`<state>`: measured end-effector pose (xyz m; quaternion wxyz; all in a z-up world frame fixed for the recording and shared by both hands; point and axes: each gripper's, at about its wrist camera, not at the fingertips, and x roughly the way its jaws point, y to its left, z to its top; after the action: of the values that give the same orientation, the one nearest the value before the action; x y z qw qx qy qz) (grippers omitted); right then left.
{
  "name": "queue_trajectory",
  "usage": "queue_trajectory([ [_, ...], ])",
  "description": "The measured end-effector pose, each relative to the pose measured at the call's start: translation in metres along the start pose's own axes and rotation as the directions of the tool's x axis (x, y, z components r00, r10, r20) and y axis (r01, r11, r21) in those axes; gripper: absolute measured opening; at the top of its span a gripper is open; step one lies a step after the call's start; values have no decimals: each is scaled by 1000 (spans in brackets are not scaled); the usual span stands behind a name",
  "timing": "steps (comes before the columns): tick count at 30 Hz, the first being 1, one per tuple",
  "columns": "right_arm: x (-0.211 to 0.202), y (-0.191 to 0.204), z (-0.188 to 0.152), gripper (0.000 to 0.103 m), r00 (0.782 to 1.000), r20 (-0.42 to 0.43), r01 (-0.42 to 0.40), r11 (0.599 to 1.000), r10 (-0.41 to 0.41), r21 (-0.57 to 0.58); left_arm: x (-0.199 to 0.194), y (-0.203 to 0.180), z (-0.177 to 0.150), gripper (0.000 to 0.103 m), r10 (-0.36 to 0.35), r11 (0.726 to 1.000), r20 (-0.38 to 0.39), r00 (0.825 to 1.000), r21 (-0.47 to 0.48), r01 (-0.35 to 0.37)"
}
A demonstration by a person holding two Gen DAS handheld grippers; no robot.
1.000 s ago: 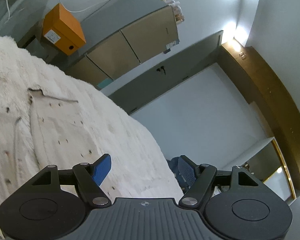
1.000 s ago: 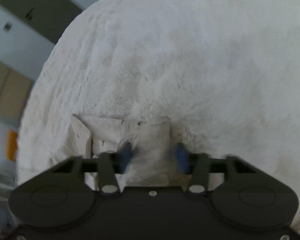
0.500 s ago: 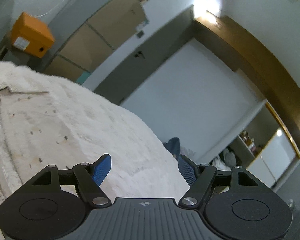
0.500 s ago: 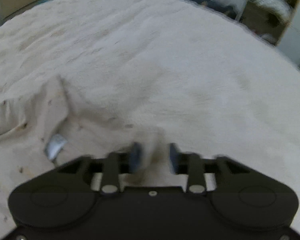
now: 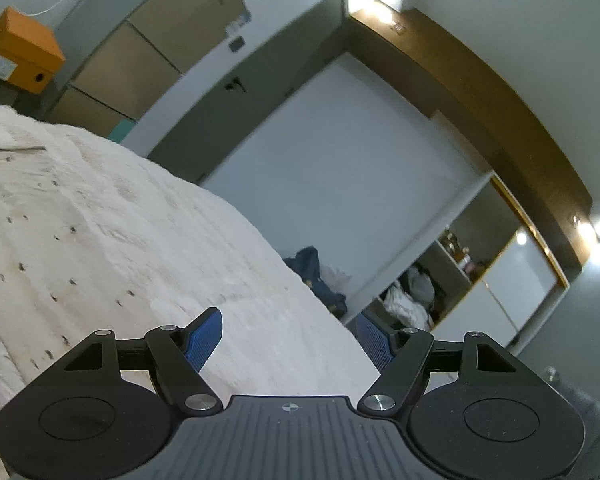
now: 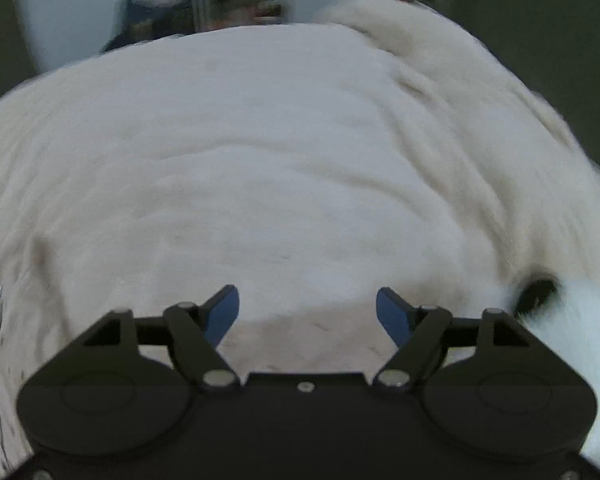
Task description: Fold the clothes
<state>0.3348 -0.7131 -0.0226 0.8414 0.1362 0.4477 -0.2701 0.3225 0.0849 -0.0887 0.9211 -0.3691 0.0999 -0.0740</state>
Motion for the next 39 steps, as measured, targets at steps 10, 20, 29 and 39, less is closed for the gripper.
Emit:
queue_trajectory([
  [10, 37, -12, -32, 67, 996, -31, 84, 990, -88, -111, 14, -19, -25, 69, -12, 995, -45, 999, 94, 16],
  [20, 61, -30, -29, 69, 996, -73, 53, 998, -51, 27, 17, -20, -29, 69, -12, 992, -61, 998, 126, 20],
  [29, 135, 2, -32, 0, 901, -90, 377, 870, -424, -317, 19, -25, -34, 69, -23, 987, -86, 996, 154, 36],
  [39, 136, 0, -29, 1, 903, 32, 409, 832, -429, -376, 20, -31, -45, 69, -34, 977, -110, 993, 205, 56],
])
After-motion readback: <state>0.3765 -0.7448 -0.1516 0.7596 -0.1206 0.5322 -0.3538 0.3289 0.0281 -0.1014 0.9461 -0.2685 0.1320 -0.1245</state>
